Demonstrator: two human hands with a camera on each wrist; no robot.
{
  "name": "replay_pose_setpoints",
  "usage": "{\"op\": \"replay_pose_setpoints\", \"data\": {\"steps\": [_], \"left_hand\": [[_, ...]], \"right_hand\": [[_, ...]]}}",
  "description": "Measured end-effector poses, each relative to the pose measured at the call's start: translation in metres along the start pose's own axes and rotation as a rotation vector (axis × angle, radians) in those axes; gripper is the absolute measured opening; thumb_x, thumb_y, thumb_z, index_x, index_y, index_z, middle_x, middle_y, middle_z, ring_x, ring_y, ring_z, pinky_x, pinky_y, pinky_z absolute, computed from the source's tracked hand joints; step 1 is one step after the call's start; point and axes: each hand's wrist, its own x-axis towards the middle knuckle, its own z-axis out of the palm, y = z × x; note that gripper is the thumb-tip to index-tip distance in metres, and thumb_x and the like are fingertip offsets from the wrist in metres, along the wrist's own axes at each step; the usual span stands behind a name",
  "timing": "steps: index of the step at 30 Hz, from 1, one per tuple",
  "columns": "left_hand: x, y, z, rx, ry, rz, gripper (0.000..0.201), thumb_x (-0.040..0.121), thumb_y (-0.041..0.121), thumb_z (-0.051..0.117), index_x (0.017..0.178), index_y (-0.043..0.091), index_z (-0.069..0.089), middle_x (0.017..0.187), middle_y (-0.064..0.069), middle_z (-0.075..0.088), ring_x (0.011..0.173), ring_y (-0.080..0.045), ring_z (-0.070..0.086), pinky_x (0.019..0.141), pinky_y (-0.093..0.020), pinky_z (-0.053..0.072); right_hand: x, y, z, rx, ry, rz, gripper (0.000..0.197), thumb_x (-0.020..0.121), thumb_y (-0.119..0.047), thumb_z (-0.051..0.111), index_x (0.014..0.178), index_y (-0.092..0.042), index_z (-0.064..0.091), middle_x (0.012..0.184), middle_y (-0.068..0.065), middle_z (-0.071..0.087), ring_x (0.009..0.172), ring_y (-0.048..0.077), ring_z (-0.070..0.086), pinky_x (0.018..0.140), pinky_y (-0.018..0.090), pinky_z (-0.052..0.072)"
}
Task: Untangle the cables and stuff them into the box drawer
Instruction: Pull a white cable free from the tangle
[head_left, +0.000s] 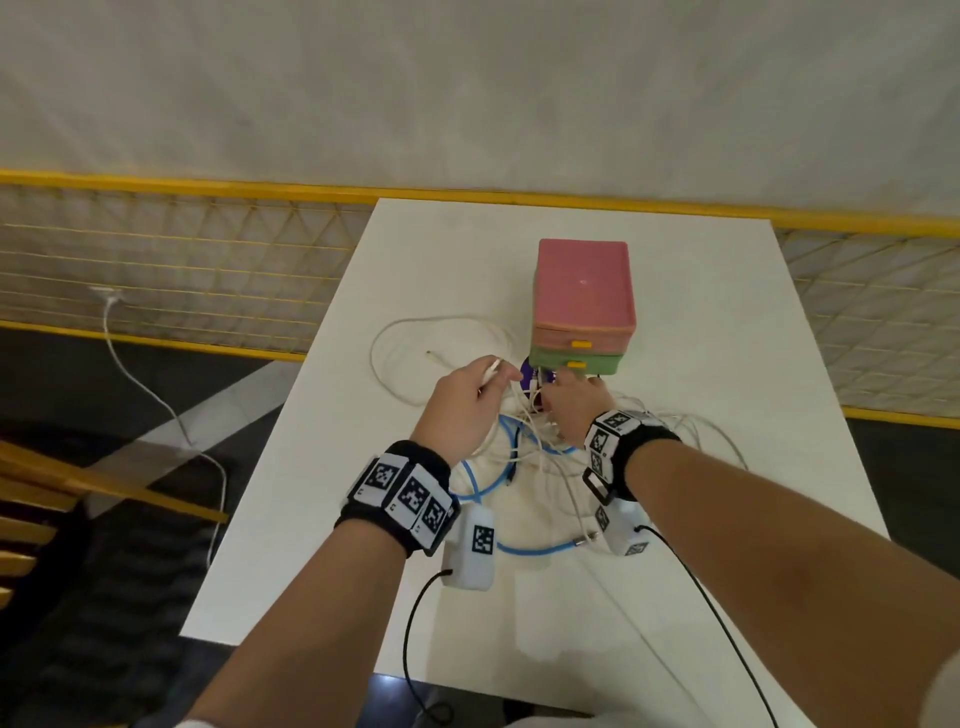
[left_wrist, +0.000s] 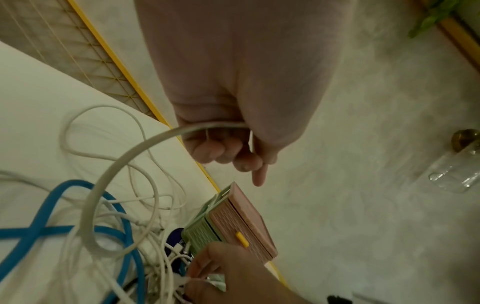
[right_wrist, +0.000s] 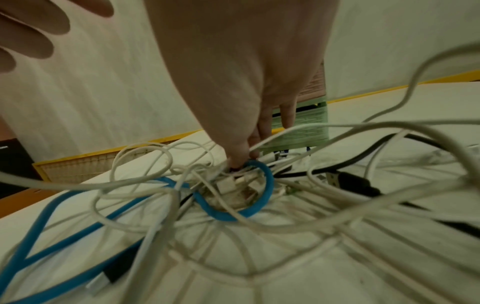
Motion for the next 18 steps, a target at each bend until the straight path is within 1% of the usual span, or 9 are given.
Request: {"op": "replay_pose_setpoints", "data": {"steps": [2, 4, 7, 9, 11, 13, 15, 17, 18], "left_hand": [[0.000, 0.004, 0.000, -0.048, 0.044, -0.011, 0.022, 0.101, 0.027, 0.045, 0.100, 0.025, 0.067, 0.056, 0.002, 0.047, 0.052, -0.016, 0.041, 0.059, -0.032, 0.046], [0.000, 0.010, -0.001, -0.117, 0.128, -0.035, 0.022, 0.100, 0.026, 0.047, 0.107, 0.024, 0.068, 0.056, 0.001, 0.051, 0.050, -0.017, 0.044, 0.059, -0.029, 0.045], [0.004, 0.017, 0.000, -0.292, 0.219, -0.140, 0.028, 0.099, 0.029, 0.048, 0.118, 0.021, 0.066, 0.071, -0.012, 0.063, 0.060, -0.027, 0.054, 0.064, -0.034, 0.049], [0.008, 0.022, 0.005, -0.400, 0.220, -0.168, 0.028, 0.100, 0.030, 0.046, 0.114, 0.020, 0.068, 0.057, -0.003, 0.053, 0.046, -0.012, 0.046, 0.053, -0.026, 0.041], [0.009, 0.032, 0.013, -0.499, 0.169, -0.145, 0.028, 0.101, 0.036, 0.045, 0.101, 0.023, 0.070, 0.058, 0.004, 0.057, 0.041, -0.004, 0.041, 0.051, -0.023, 0.035], [0.010, 0.047, 0.023, -0.550, 0.094, -0.100, 0.033, 0.100, 0.039, 0.045, 0.089, 0.020, 0.070, 0.060, 0.011, 0.062, 0.044, 0.000, 0.045, 0.051, -0.020, 0.039], [0.010, 0.059, 0.032, -0.527, 0.052, -0.058, 0.032, 0.096, 0.043, 0.053, 0.087, 0.017, 0.069, 0.067, 0.011, 0.065, 0.058, -0.003, 0.056, 0.062, -0.025, 0.052], [0.010, 0.067, 0.036, -0.495, 0.073, -0.015, 0.024, 0.095, 0.039, 0.057, 0.083, 0.019, 0.065, 0.067, 0.010, 0.062, 0.061, -0.005, 0.057, 0.064, -0.030, 0.049], [0.010, 0.071, 0.036, -0.496, 0.096, 0.007, 0.024, 0.096, 0.037, 0.055, 0.082, 0.020, 0.062, 0.063, 0.012, 0.060, 0.058, -0.004, 0.055, 0.062, -0.029, 0.046]], "right_hand": [[-0.005, 0.007, -0.002, 0.050, 0.086, -0.004, 0.032, 0.088, -0.010, 0.051, 0.119, -0.012, 0.048, 0.126, 0.011, 0.055, 0.116, 0.030, 0.052, 0.098, 0.041, 0.036], [-0.013, 0.017, -0.008, 0.095, 0.197, -0.001, 0.022, 0.091, -0.012, 0.045, 0.113, -0.011, 0.049, 0.111, 0.010, 0.065, 0.103, 0.030, 0.060, 0.086, 0.037, 0.039], [-0.028, 0.025, -0.027, 0.230, 0.304, 0.032, 0.024, 0.096, -0.012, 0.039, 0.119, -0.009, 0.047, 0.097, 0.015, 0.066, 0.086, 0.037, 0.064, 0.067, 0.037, 0.042], [-0.043, 0.025, -0.042, 0.378, 0.392, 0.022, 0.028, 0.098, -0.015, 0.037, 0.125, -0.012, 0.046, 0.089, 0.018, 0.068, 0.077, 0.038, 0.065, 0.063, 0.040, 0.049], [-0.059, 0.017, -0.056, 0.582, 0.495, -0.022, 0.029, 0.100, -0.019, 0.039, 0.126, -0.015, 0.048, 0.087, 0.016, 0.070, 0.074, 0.035, 0.065, 0.065, 0.041, 0.052], [-0.074, 0.005, -0.068, 0.748, 0.551, -0.082, 0.025, 0.099, -0.019, 0.041, 0.120, -0.014, 0.053, 0.086, 0.011, 0.070, 0.071, 0.028, 0.065, 0.065, 0.039, 0.052], [-0.085, -0.005, -0.074, 0.856, 0.581, -0.116, 0.019, 0.098, -0.016, 0.043, 0.112, -0.010, 0.054, 0.078, 0.005, 0.065, 0.063, 0.018, 0.062, 0.061, 0.033, 0.050], [-0.092, -0.008, -0.073, 0.940, 0.588, -0.102, 0.014, 0.098, -0.015, 0.043, 0.106, -0.010, 0.054, 0.069, -0.007, 0.057, 0.056, 0.003, 0.055, 0.057, 0.021, 0.045], [-0.094, -0.007, -0.071, 0.957, 0.586, -0.095, 0.013, 0.098, -0.015, 0.043, 0.104, -0.011, 0.054, 0.067, -0.012, 0.053, 0.055, 0.002, 0.052, 0.056, 0.019, 0.043]]}}
